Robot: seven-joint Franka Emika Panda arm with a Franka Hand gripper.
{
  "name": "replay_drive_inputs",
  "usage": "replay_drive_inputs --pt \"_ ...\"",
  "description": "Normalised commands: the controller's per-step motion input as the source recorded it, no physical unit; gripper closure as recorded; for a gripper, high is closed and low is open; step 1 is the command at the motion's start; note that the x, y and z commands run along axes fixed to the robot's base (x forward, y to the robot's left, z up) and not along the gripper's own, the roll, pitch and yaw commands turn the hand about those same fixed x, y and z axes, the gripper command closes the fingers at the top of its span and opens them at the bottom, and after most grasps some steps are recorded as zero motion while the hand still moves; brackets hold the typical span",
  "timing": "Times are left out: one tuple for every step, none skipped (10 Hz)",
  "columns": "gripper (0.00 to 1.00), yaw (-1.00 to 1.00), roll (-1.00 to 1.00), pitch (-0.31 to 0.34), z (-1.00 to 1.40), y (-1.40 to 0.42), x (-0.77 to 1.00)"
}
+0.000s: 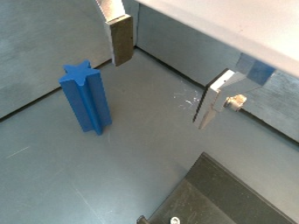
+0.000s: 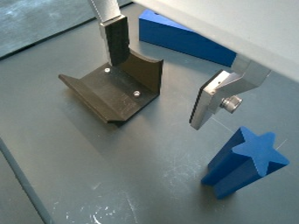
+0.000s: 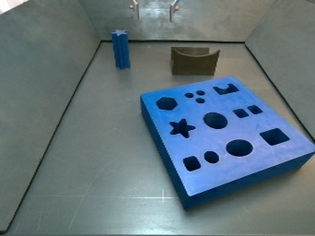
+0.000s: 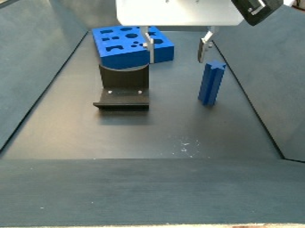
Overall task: Pick up the star object. Move up. Move to above the board. Insert the star object.
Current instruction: Pick up the star object.
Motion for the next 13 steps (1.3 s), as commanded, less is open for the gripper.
replay_drive_inputs --pt "0.00 -0.20 0.25 0.000 -0.08 -0.01 -0.28" --pt "0.00 0.00 0.33 0.089 0.06 -0.19 0.00" --pt "0.00 -0.05 0.03 0.111 0.00 0.00 0.14" --pt "0.00 -0.49 0.08 0.046 0.08 0.13 -0.10" --pt "0.00 -0.73 0.27 0.000 0.05 0.00 -0.46" --pt "0.00 -0.61 0.21 0.000 0.00 0.12 -0.50" --pt "0.00 0.00 0.00 -0.006 -0.01 0.00 -0.08" --pt "0.00 -0.03 0.00 0.000 -0.08 0.00 0.00" --pt "0.00 -0.03 0.00 -0.309 -0.35 0.04 -0.67" --pt "0.00 0.00 -0.01 -0.197 -0.20 0.05 -0.41" --pt "0.00 0.00 0.01 0.000 0.00 0.00 0.00" --pt "0.00 -0.07 0.04 0.000 0.00 0.00 -0.10" --pt "0.00 -0.24 0.06 -0.297 -0.17 0.09 -0.82"
